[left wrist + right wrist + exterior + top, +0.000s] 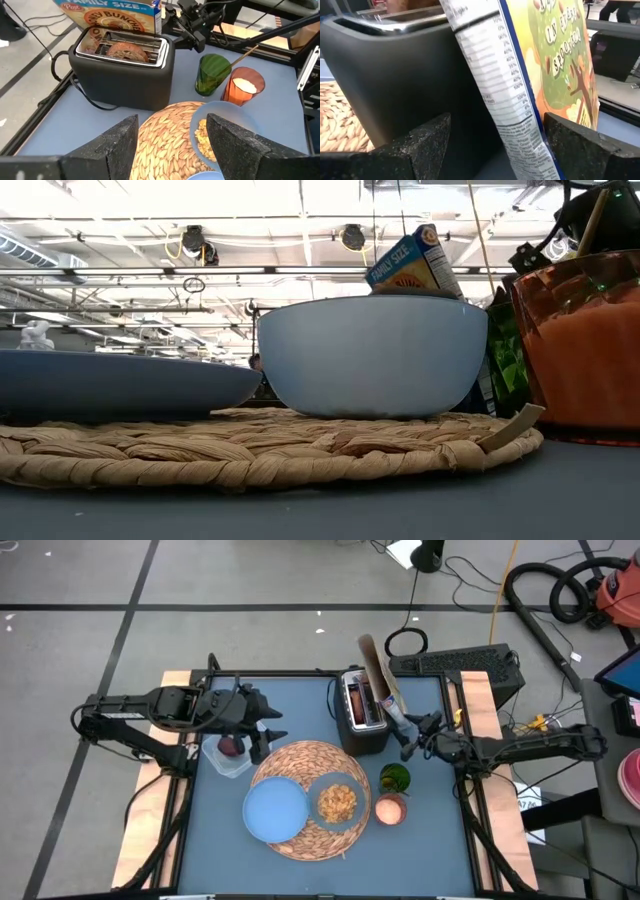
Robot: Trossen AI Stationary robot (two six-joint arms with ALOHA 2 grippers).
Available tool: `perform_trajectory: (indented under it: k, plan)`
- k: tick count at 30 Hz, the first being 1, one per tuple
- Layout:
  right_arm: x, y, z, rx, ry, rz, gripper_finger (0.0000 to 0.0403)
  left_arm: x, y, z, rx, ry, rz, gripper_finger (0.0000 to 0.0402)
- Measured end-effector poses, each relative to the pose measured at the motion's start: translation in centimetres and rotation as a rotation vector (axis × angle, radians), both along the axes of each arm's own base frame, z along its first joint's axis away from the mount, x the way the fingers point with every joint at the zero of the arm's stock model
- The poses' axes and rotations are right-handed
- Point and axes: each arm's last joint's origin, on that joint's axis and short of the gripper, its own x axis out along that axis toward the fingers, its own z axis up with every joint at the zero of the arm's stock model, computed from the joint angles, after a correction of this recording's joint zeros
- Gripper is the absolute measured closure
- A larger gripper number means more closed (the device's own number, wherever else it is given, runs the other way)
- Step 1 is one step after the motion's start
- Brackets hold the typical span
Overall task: Arrange a breakfast setting
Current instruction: Put the toasted bread on the blue plate
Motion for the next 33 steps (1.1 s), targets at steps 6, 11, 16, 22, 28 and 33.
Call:
perform_trajectory:
  k: [6,11,16,22,28,33]
  plan:
    - [-0.3,0.0,0.5,-0.035,-0.013,0.012,0.0090,0.0,-0.1,0.0,-0.018,-0.005,0.010,0.0162]
    - [-0.5,0.1,1.1,-0.070,-0.034,0.044,0.0090,0.5,-0.1,0.1,-0.025,-0.032,0.013,0.0163]
    - [-0.6,0.3,1.6,-0.064,-0.081,0.145,0.0090,1.5,-0.2,-0.6,-0.023,-0.007,0.012,0.0163]
    - [-0.9,0.4,2.1,-0.072,-0.128,0.176,0.0090,3.0,-1.0,-1.5,-0.037,-0.001,-0.009,0.0163]
    - [-1.1,0.4,2.5,-0.115,-0.140,0.183,0.0090,5.3,-2.0,-2.5,-0.041,-0.021,-0.035,0.0162]
    - [-1.1,0.4,3.2,-0.205,-0.152,0.214,0.0090,7.5,-2.5,-2.8,-0.065,-0.118,-0.036,0.0163]
